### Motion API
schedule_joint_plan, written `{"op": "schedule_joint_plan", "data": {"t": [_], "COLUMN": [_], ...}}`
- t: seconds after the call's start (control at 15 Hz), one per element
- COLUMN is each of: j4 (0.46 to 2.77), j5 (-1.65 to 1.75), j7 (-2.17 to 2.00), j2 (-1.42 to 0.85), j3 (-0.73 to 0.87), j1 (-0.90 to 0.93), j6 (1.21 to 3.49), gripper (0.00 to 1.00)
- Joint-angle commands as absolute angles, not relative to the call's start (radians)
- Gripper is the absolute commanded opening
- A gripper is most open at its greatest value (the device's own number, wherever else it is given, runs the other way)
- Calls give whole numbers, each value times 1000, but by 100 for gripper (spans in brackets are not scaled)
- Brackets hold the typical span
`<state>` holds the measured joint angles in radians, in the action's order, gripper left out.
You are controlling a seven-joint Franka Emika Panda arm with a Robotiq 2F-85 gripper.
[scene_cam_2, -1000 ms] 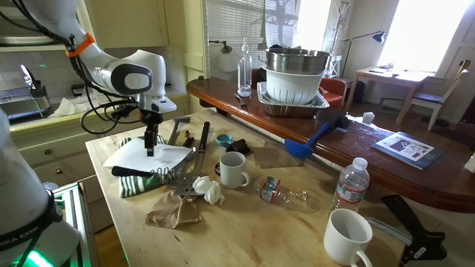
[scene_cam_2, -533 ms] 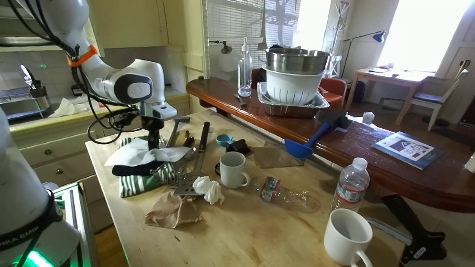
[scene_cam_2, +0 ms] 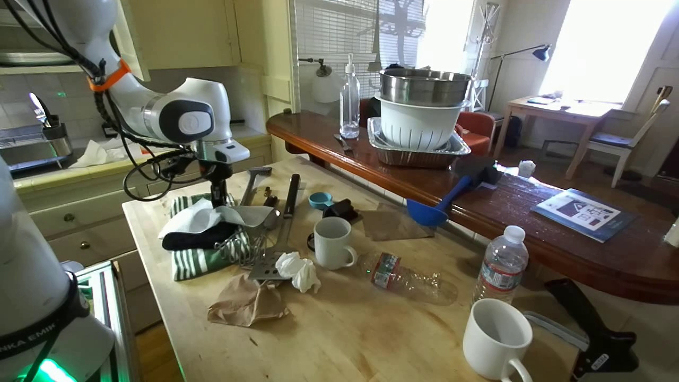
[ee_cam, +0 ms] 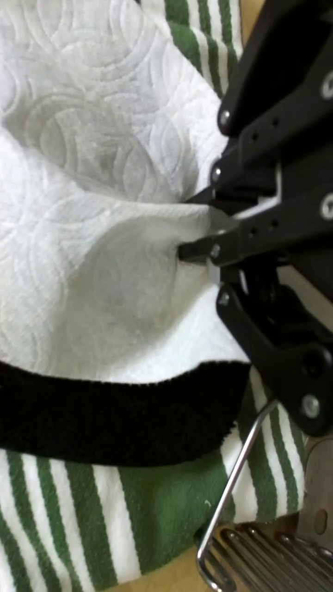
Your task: Put the paper towel in the cup
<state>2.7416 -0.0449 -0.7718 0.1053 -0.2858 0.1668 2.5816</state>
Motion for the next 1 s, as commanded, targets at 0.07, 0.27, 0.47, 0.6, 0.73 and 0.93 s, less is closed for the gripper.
{"op": "schedule_joint_plan", "data": {"t": [0.07,0.27,0.47,0.6,0.73,0.93], "j4": [2757,2755,2755,2754,2754,2756], "j5": [-25,-34,-52,-60,-72,-108], "j7": [-825,-825,-814,-813,-817,-824], "j2": [150,169,176,186,200,257], "j3": [-294,-296,-295,-296,-298,-298], "j1": [187,192,199,204,210,224], "j6": [2567,2557,2556,2550,2536,2469], "gripper": [29,33,22,19,19,22]}}
